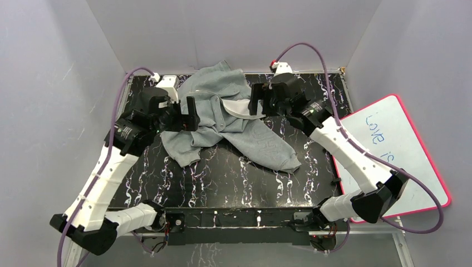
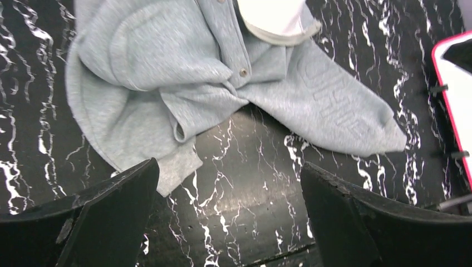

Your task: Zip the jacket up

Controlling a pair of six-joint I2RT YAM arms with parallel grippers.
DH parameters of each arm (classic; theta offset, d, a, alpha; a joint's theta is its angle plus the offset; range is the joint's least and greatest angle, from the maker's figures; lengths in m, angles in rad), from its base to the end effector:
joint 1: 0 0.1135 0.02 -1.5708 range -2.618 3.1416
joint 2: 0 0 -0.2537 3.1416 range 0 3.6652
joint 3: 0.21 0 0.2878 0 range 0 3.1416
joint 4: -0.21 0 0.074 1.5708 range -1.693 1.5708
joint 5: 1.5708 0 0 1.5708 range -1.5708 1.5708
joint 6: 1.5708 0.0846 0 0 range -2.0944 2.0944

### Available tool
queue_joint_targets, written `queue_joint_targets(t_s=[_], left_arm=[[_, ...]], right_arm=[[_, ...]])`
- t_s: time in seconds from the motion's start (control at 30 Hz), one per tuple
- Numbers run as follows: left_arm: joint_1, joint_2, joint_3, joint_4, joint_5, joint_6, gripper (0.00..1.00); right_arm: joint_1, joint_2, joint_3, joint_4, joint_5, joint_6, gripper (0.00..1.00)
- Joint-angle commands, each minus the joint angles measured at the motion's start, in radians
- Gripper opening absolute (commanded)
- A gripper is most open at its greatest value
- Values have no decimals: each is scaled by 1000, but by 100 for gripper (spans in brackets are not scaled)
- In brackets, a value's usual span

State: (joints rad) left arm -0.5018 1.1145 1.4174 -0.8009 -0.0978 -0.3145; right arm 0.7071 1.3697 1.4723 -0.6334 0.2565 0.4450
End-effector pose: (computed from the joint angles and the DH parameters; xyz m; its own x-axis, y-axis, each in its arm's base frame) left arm 0.2652 -0.1361 0.4069 -0.5231 -0.0642 -0.8499 0.2542 0.9400 -0.2274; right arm 0.3010 0.2290 0.3717 -0.5463 0.0809 -0.8337 -0.2514 0.9336 0.2553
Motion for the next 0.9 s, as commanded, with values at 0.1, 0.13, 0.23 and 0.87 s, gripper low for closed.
queue_joint_targets(t_s=[0.1,0.13,0.23,0.87], left_arm=[[-8,-116,-21,-12,-108,-32,98],[-8,-131,-31,-15,-112,-34,98],[-8,-170,-59,-36,-117,-54,98],[-7,-253,-168,-80,-91,-95,98]], right_arm=[[5,2,61,30,106,-51,99],[5,12,52,43,102,-57,99],[4,77,84,30,74,-63,99],[2,455,229,197,-148,11,93]])
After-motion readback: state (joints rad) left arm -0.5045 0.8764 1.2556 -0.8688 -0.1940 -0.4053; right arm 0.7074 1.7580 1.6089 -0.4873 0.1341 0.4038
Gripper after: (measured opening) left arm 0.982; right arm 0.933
